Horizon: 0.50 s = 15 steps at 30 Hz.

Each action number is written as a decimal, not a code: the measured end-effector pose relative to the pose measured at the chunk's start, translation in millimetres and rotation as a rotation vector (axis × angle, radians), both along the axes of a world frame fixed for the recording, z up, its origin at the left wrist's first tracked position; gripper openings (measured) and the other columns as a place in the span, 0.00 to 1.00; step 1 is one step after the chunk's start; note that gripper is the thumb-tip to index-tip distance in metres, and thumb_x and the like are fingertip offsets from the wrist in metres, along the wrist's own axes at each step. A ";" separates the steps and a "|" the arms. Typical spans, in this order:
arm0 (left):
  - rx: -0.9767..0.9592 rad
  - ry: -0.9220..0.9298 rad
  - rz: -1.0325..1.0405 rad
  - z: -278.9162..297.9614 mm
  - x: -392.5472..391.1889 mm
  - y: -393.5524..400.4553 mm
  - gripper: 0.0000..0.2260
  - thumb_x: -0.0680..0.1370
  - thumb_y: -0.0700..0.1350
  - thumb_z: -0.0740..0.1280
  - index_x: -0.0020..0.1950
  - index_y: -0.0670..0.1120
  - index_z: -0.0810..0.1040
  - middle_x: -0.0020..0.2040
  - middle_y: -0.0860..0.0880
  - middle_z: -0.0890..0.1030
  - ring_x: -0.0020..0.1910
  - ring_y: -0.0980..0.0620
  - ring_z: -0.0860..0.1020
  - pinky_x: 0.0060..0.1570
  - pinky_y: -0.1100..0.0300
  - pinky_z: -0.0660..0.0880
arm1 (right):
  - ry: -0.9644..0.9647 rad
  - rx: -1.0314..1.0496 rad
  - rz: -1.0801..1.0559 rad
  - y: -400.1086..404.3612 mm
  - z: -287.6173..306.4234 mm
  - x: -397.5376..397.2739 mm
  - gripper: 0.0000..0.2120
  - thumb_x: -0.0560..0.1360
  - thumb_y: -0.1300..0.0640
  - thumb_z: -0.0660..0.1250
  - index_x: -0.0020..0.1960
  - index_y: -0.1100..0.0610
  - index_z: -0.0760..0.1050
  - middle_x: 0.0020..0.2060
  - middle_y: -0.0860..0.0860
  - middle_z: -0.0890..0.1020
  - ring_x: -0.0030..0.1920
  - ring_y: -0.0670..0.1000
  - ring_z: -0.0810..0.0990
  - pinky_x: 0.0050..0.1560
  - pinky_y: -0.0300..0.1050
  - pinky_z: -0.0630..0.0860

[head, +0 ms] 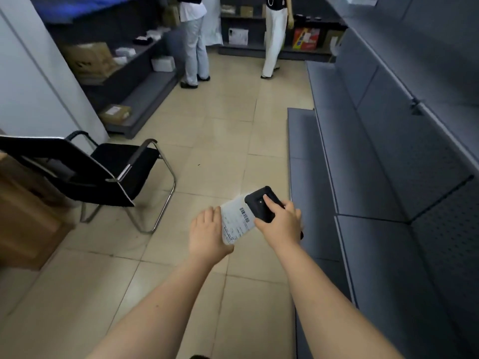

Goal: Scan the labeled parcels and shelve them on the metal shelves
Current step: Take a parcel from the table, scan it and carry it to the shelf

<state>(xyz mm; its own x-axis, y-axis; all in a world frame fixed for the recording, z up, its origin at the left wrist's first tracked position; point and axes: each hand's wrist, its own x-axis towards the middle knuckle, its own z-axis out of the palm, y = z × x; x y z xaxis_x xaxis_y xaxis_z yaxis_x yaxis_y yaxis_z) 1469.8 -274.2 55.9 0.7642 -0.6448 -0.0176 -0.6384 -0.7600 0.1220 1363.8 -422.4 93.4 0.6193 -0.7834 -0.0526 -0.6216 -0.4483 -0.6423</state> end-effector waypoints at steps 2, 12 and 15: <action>-0.002 -0.012 -0.017 3.0 38.7 -27.3 0.42 0.55 0.58 0.76 0.64 0.42 0.72 0.55 0.47 0.74 0.52 0.44 0.74 0.51 0.52 0.70 | -0.003 -0.016 0.017 -23.3 -0.6 38.0 0.29 0.71 0.47 0.71 0.70 0.37 0.70 0.62 0.47 0.69 0.60 0.53 0.66 0.62 0.50 0.65; -0.163 -0.084 -0.066 26.6 301.8 -193.7 0.41 0.62 0.59 0.76 0.69 0.42 0.68 0.60 0.46 0.72 0.58 0.43 0.72 0.56 0.54 0.67 | 0.011 -0.056 -0.073 -168.5 7.9 283.5 0.30 0.71 0.47 0.71 0.71 0.37 0.68 0.62 0.47 0.69 0.61 0.54 0.65 0.61 0.50 0.63; -0.152 -0.079 -0.133 40.1 376.7 -247.2 0.43 0.65 0.61 0.74 0.73 0.44 0.63 0.64 0.47 0.69 0.61 0.45 0.69 0.59 0.54 0.65 | -0.002 -0.040 -0.117 -213.3 22.0 355.9 0.30 0.70 0.48 0.71 0.71 0.37 0.69 0.63 0.46 0.69 0.62 0.53 0.64 0.63 0.51 0.65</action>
<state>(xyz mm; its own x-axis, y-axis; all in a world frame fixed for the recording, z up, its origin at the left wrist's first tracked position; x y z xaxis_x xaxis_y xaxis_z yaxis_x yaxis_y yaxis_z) 1846.6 -521.4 96.0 0.6672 -0.7307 0.1445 -0.7441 -0.6450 0.1741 1719.7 -635.7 115.5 0.5233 -0.8519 -0.0186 -0.6700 -0.3978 -0.6267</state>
